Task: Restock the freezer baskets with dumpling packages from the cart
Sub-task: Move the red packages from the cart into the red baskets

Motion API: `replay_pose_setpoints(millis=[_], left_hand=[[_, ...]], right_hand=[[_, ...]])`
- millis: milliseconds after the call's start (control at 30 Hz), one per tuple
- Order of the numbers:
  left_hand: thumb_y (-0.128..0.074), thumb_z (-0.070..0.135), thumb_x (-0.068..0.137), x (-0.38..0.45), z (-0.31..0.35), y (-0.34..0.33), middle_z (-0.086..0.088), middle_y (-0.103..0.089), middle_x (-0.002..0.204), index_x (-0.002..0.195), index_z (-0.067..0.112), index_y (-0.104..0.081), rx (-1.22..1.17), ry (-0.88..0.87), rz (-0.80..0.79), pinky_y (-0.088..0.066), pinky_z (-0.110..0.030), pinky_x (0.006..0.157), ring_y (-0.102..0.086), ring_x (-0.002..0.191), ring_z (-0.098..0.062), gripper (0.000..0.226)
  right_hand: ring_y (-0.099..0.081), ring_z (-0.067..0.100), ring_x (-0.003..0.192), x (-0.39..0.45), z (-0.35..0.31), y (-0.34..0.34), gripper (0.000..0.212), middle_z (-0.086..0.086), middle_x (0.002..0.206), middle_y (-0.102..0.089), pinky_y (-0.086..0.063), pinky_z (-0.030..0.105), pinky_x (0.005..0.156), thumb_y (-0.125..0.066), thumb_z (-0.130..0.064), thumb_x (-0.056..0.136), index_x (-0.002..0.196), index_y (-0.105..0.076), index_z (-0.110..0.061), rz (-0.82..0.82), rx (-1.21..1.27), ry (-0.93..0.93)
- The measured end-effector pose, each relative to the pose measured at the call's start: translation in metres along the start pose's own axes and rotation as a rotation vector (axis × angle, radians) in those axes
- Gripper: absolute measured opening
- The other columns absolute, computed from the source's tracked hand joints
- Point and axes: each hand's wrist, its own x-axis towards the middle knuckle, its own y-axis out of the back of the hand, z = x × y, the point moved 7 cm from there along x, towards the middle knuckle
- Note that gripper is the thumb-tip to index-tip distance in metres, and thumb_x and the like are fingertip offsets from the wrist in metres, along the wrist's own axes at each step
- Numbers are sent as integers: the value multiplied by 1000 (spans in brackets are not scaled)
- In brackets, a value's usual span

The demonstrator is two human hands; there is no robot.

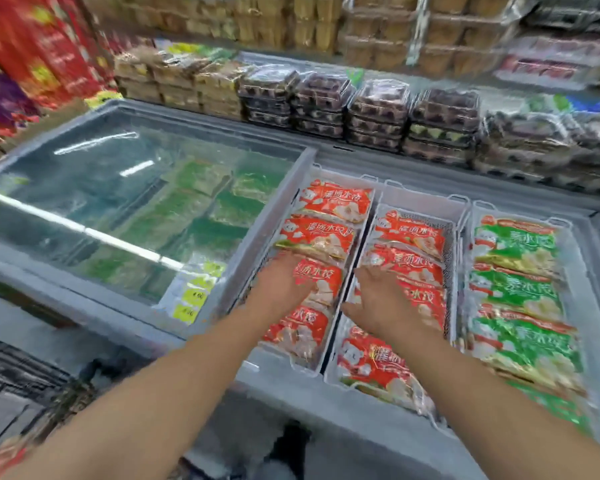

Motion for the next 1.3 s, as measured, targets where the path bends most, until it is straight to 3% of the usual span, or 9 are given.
replay_pose_setpoints(millis=[100,200,400,500,633,800,967,1100,1300], left_hand=[[-62,46,87,-76,-11,15,-8,-63,131,139,20,-53,-41,28,34,-47,-36,99,-58,121,-29,59],[-65,48,85,-135,-25,35,-2,-66,122,133,25,-56,-86,72,63,-51,-38,92,-62,113,-26,53],[-62,36,93,-245,-76,66,-5,-53,144,146,19,-45,-125,222,128,-39,-30,103,-50,131,-24,58],[-59,39,94,-295,-107,79,-6,-50,147,150,17,-39,-107,283,141,-39,-33,104,-49,131,-26,63],[-60,36,95,-370,-165,101,-5,-56,140,144,16,-46,-134,336,185,-43,-30,97,-54,123,-23,55],[-58,45,92,-470,-283,122,0,-45,152,152,22,-36,-129,469,205,-41,-33,109,-49,133,-21,68],[-58,42,93,-561,-407,161,0,-62,128,145,26,-45,-114,545,202,-47,-29,80,-58,118,-21,55],[-58,53,90,-622,-490,199,-1,-59,136,142,26,-49,-122,618,224,-48,-35,94,-57,119,-23,59],[-59,47,92,-647,-551,230,-4,-46,151,151,20,-37,-173,610,247,-42,-39,109,-48,134,-23,68]], right_hand=[[-37,31,137,-61,-29,-2,72,12,150,-39,-33,37,110,-58,-46,92,149,-33,-10,33,12,29],[-34,30,140,-103,-59,-8,73,11,154,-36,-31,37,115,-57,-49,92,150,-33,-11,37,27,61],[-26,27,145,-166,-139,-37,73,9,158,-28,-25,35,117,-57,-46,94,152,-27,-12,-9,31,175],[-33,28,140,-186,-182,-52,73,9,153,-36,-27,35,116,-60,-46,92,150,-32,-13,-9,29,230],[-34,26,139,-213,-263,-93,72,5,151,-38,-32,36,114,-59,-47,91,149,-34,-13,-42,31,322],[-37,25,138,-253,-385,-167,69,6,149,-41,-35,36,113,-59,-47,91,146,-38,-11,-120,23,395],[-34,24,140,-292,-493,-239,70,4,153,-36,-33,36,114,-58,-49,93,149,-34,-14,-218,-1,383],[-35,25,140,-312,-575,-282,74,4,154,-33,-36,38,113,-56,-52,93,151,-31,-15,-305,-22,355],[-38,28,137,-309,-651,-312,73,8,150,-38,-34,38,113,-59,-49,92,150,-34,-12,-328,-52,334]])
